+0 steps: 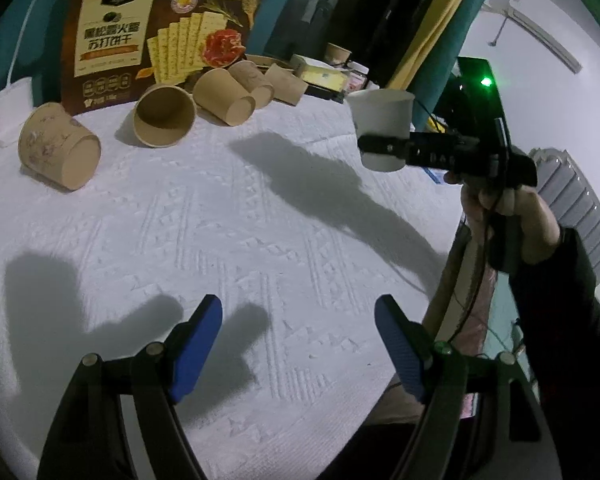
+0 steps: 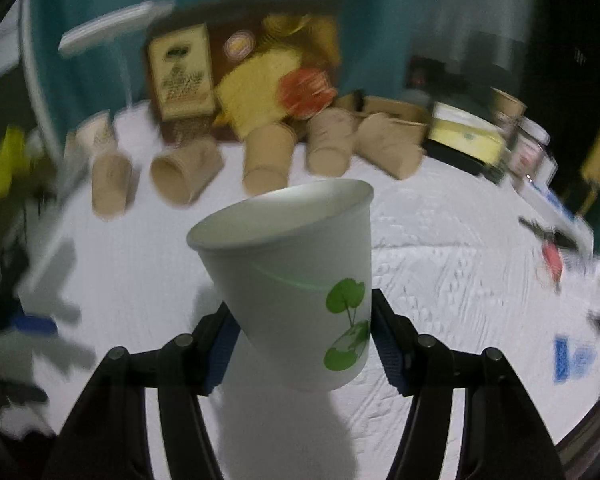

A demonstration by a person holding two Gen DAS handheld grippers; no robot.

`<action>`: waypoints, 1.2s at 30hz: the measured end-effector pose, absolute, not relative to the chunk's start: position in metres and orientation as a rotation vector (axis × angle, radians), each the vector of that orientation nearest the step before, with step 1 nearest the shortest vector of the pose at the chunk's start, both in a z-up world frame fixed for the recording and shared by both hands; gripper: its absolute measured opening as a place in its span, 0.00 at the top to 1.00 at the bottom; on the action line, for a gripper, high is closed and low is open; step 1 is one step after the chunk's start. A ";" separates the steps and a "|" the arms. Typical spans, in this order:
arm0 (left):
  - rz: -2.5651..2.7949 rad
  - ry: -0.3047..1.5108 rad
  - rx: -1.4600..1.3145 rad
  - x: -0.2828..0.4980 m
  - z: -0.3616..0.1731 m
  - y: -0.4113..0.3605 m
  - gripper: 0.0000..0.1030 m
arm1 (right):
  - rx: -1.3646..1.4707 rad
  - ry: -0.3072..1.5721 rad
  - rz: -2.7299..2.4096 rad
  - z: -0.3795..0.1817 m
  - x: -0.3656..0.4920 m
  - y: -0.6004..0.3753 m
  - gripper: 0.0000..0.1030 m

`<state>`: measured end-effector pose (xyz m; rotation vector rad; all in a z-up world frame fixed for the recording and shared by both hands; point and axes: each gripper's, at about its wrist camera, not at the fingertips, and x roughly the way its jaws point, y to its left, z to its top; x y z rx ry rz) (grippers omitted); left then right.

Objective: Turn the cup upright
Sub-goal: 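Lift the white cup with the right gripper and rotate it rim-up, then lower the upright white cup onto the tablecloth and open the right gripper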

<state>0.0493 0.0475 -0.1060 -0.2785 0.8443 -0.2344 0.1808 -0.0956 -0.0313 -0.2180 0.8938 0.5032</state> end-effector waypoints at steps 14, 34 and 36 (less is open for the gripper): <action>-0.193 0.867 -0.246 0.063 -0.114 0.045 0.24 | 0.028 0.814 0.400 -0.066 0.150 -0.131 0.42; -0.184 0.902 -0.258 0.072 -0.125 0.041 0.24 | 0.011 0.806 0.375 -0.084 0.130 -0.129 0.42; -0.186 0.902 -0.255 0.073 -0.125 0.040 0.24 | 0.011 0.823 0.370 -0.087 0.129 -0.130 0.42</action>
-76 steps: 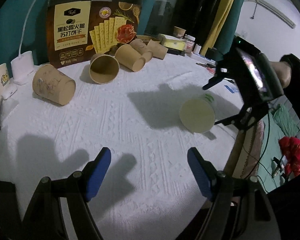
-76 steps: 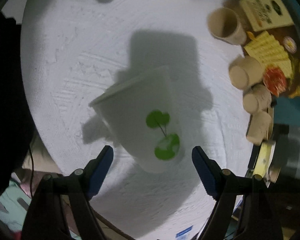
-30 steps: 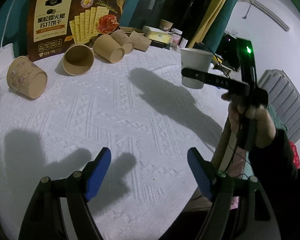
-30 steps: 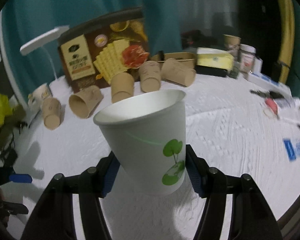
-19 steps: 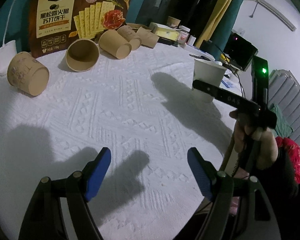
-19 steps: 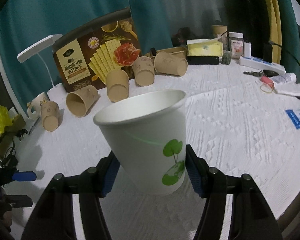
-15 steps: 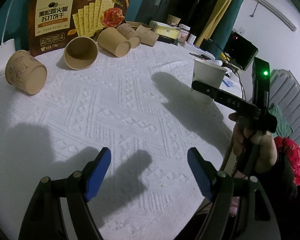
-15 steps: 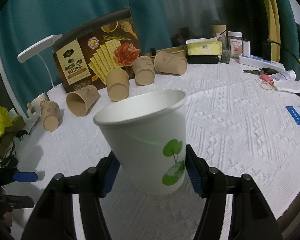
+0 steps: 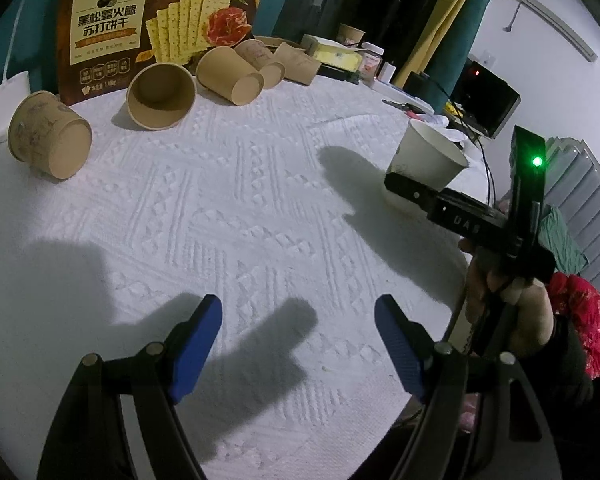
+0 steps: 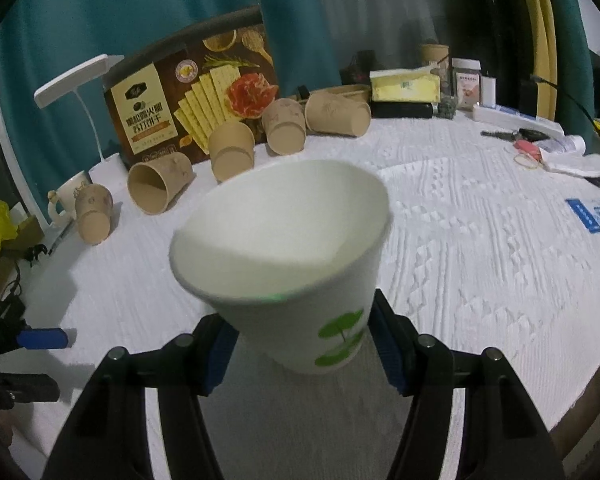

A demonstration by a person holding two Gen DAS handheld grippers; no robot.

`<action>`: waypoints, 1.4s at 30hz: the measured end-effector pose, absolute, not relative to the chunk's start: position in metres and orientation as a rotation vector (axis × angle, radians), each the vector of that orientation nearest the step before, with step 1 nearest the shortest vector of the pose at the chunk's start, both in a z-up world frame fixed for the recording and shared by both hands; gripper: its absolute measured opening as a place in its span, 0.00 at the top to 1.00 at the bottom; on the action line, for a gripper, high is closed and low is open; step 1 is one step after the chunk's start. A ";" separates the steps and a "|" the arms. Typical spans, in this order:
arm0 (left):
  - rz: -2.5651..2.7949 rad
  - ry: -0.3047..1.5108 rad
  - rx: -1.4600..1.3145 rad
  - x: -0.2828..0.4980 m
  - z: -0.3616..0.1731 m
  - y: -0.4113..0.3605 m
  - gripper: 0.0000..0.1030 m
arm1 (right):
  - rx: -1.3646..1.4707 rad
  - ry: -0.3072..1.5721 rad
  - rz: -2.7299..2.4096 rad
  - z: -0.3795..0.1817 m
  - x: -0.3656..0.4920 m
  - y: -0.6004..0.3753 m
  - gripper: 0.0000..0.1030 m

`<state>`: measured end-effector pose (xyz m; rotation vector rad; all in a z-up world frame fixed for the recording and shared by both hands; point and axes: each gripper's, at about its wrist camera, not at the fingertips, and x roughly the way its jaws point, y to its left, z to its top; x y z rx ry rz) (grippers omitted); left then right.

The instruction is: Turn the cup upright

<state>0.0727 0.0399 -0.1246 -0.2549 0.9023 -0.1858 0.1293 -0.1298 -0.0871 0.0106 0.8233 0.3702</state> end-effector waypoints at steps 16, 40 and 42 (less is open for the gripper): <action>-0.144 0.862 -0.189 0.059 -0.115 0.035 0.24 | -0.023 0.868 0.339 -0.082 0.088 -0.145 0.35; -0.166 0.705 -0.056 0.025 -0.059 -0.017 0.24 | 0.121 0.856 0.163 -0.045 0.001 -0.223 0.34; -0.165 0.686 -0.045 0.020 -0.052 -0.021 0.24 | 0.125 0.842 0.155 -0.037 -0.004 -0.228 0.34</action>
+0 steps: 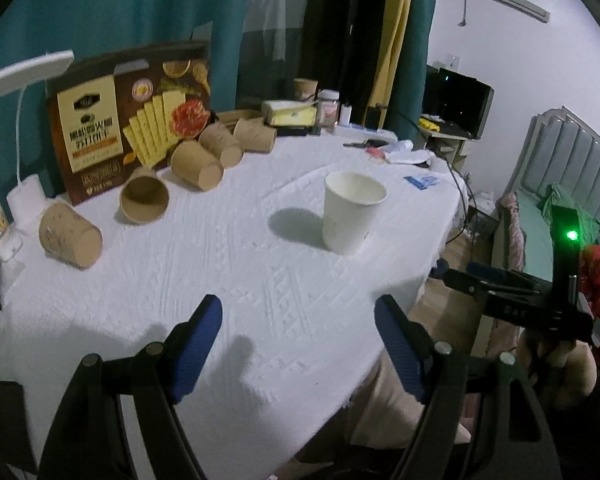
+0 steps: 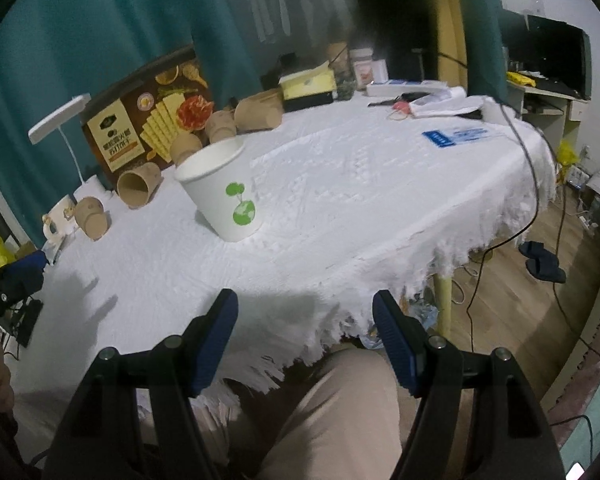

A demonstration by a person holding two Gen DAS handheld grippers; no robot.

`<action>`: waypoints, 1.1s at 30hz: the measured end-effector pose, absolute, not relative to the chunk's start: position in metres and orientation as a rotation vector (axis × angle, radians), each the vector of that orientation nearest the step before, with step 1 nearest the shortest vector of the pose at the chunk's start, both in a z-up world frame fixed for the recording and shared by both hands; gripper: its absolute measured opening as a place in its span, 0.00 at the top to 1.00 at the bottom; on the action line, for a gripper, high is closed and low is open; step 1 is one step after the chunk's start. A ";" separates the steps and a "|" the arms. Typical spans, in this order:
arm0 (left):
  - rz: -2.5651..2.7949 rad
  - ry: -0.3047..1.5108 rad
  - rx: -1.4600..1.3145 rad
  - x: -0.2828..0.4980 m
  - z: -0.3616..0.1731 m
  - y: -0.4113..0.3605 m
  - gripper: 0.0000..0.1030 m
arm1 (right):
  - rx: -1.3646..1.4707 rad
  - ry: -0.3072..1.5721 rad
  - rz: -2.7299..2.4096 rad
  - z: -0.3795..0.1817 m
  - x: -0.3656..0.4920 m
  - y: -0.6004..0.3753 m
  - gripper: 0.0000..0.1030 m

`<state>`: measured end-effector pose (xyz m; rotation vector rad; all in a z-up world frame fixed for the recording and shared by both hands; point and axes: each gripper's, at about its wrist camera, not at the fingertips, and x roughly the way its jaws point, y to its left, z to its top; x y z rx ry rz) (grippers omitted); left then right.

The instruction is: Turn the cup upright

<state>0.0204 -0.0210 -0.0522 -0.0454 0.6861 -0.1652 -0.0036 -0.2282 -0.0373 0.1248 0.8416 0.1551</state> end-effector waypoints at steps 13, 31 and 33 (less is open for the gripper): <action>-0.173 0.557 0.025 -0.004 -0.009 -0.043 0.24 | 0.112 0.742 0.106 0.016 -0.032 -0.253 0.34; -0.103 0.326 0.078 -0.034 0.058 -0.034 0.21 | -0.007 0.502 0.089 0.138 -0.067 -0.224 0.32; -0.094 0.292 0.081 -0.040 0.064 -0.031 0.16 | -0.018 0.476 0.091 0.149 -0.071 -0.219 0.32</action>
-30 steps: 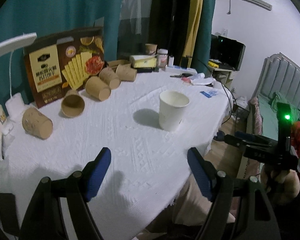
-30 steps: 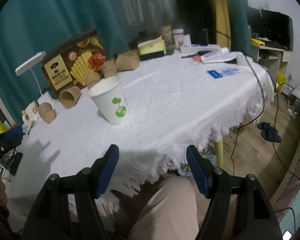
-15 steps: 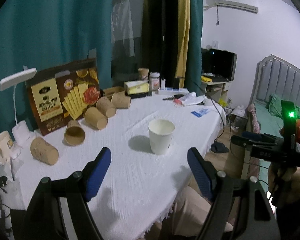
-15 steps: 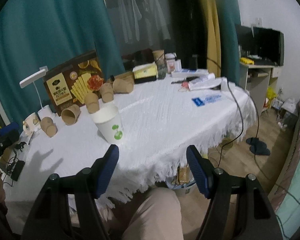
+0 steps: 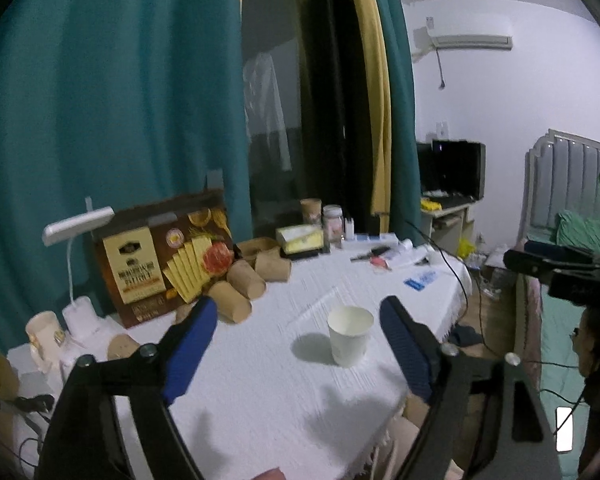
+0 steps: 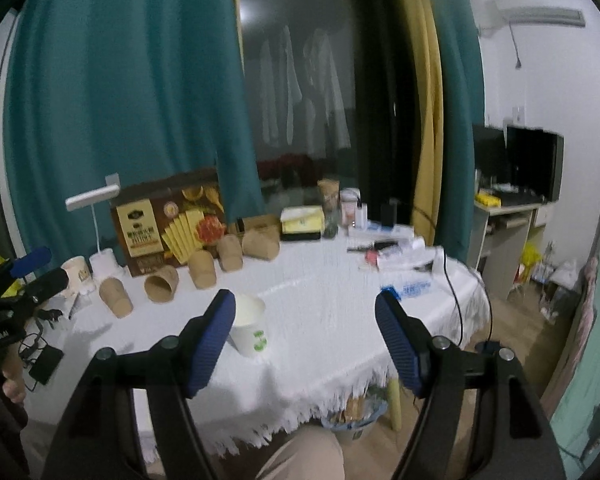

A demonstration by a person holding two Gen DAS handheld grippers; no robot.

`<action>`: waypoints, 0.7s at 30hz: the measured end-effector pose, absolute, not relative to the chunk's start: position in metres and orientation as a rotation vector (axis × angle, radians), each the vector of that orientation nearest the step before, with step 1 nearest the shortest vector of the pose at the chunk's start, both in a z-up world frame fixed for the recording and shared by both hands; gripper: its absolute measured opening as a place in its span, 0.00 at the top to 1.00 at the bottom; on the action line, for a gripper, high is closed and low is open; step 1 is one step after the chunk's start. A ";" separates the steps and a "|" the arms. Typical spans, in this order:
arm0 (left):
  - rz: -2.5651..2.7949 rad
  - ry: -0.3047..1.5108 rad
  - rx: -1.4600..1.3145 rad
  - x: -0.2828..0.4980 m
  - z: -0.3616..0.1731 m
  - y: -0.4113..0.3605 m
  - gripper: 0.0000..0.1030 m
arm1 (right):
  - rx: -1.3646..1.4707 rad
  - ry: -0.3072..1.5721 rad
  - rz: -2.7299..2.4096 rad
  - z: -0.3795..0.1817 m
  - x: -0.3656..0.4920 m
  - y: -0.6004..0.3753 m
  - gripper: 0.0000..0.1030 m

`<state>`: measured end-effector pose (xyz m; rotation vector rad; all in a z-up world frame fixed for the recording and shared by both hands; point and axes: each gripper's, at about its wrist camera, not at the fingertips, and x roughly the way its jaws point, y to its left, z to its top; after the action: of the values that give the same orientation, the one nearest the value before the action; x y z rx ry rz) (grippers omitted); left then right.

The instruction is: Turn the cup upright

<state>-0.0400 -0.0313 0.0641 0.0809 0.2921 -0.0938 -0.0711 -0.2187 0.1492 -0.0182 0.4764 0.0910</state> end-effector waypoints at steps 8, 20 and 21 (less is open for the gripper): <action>-0.084 0.201 0.085 -0.064 0.084 -0.023 0.13 | -0.035 0.414 0.101 0.175 -0.085 -0.204 0.24; -0.061 0.177 0.042 -0.071 0.082 -0.002 0.04 | -0.052 0.413 0.136 0.174 -0.083 -0.177 0.22; -0.062 0.180 0.042 -0.070 0.080 -0.001 0.04 | -0.055 0.420 0.137 0.172 -0.081 -0.175 0.22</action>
<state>-0.0702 -0.0008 0.0800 0.0417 0.1803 -0.0623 -0.0810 -0.1753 0.1720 -0.0547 0.4199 0.1368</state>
